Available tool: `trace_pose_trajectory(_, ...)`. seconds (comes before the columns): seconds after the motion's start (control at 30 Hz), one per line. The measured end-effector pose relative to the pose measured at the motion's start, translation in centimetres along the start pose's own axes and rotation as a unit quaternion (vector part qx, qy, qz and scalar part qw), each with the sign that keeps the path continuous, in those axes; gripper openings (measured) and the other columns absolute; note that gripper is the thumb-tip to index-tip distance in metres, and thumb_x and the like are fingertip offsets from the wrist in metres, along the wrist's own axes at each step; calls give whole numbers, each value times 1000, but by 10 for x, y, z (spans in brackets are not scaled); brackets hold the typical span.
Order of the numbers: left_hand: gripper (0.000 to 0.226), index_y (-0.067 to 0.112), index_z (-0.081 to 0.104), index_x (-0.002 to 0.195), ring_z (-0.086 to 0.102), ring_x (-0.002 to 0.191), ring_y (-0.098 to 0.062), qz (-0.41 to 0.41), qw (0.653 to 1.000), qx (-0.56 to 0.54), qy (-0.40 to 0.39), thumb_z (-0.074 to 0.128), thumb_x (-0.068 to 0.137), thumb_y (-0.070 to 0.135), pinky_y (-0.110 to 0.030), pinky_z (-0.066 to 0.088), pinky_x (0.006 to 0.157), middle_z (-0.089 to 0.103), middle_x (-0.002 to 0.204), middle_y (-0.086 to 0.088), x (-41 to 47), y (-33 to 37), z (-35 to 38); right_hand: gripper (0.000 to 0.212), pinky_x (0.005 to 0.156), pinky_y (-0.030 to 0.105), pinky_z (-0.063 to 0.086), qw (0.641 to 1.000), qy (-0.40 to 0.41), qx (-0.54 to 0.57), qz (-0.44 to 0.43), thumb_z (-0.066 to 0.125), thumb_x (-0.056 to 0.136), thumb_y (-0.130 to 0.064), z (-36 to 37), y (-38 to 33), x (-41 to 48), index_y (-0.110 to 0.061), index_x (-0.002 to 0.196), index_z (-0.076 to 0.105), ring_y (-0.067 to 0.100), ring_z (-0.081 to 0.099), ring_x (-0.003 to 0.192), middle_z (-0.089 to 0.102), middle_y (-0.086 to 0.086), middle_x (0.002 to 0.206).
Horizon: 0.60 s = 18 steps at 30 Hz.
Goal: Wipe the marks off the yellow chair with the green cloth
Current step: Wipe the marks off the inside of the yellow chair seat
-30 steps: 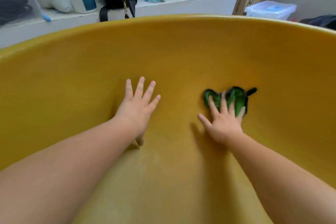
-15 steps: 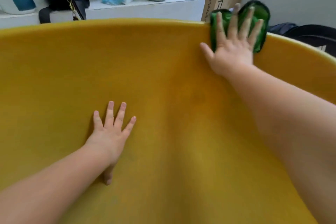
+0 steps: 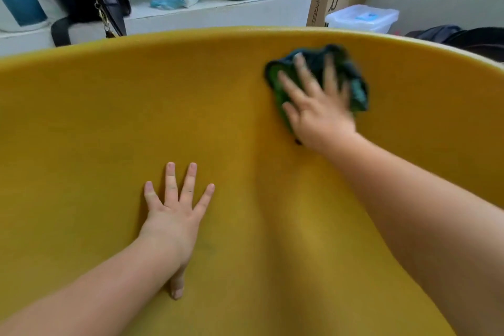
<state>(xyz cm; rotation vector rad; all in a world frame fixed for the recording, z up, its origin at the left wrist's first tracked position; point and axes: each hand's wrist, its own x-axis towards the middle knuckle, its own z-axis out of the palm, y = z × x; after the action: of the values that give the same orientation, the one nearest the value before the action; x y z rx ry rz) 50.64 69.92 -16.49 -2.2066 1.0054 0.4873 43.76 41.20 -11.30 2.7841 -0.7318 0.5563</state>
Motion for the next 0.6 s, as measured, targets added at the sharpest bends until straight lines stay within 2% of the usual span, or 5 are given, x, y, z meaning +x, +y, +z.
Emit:
trace_pose_trajectory(0.1,179,20,-52,129,-49,114,-64,5,1000,-1,1,90,31,67,-79,-1,106,-65,121,-29,0,-1,-1,57,113,76,-11,994,54,-35,87,22,103,-60,-16,27,23,-56,155,2,48,-18,151,-15,-7,170)
trace_pose_trajectory(0.2,179,20,-52,129,-49,114,-64,5,1000,-1,1,89,29,68,-79,0,106,-65,121,-28,0,-2,-2,59,115,75,-7,992,60,36,105,23,103,-59,-1,-9,29,-54,156,-4,49,-19,151,-19,-1,170)
trace_pose_trajectory(0.37,180,20,-48,134,-47,115,-65,9,1000,0,11,89,28,69,-79,1,105,-63,124,-28,0,-2,-3,60,115,56,20,991,30,130,-17,32,104,-53,26,-116,-1,-49,158,9,47,-5,153,-10,-3,171)
trace_pose_trajectory(0.5,179,20,-47,135,-46,116,-66,9,1000,1,13,88,28,70,-79,3,106,-63,125,-28,-2,0,-4,58,119,64,6,991,63,34,-116,24,103,-60,12,-102,15,-51,158,7,46,-4,154,-6,-7,171)
trace_pose_trajectory(0.6,180,21,-49,133,-47,116,-64,11,1000,-1,17,88,28,70,-78,3,107,-64,124,-27,-2,1,-4,67,116,73,-7,997,67,27,27,24,99,-66,4,-59,45,-49,158,-1,53,-14,151,-13,2,171)
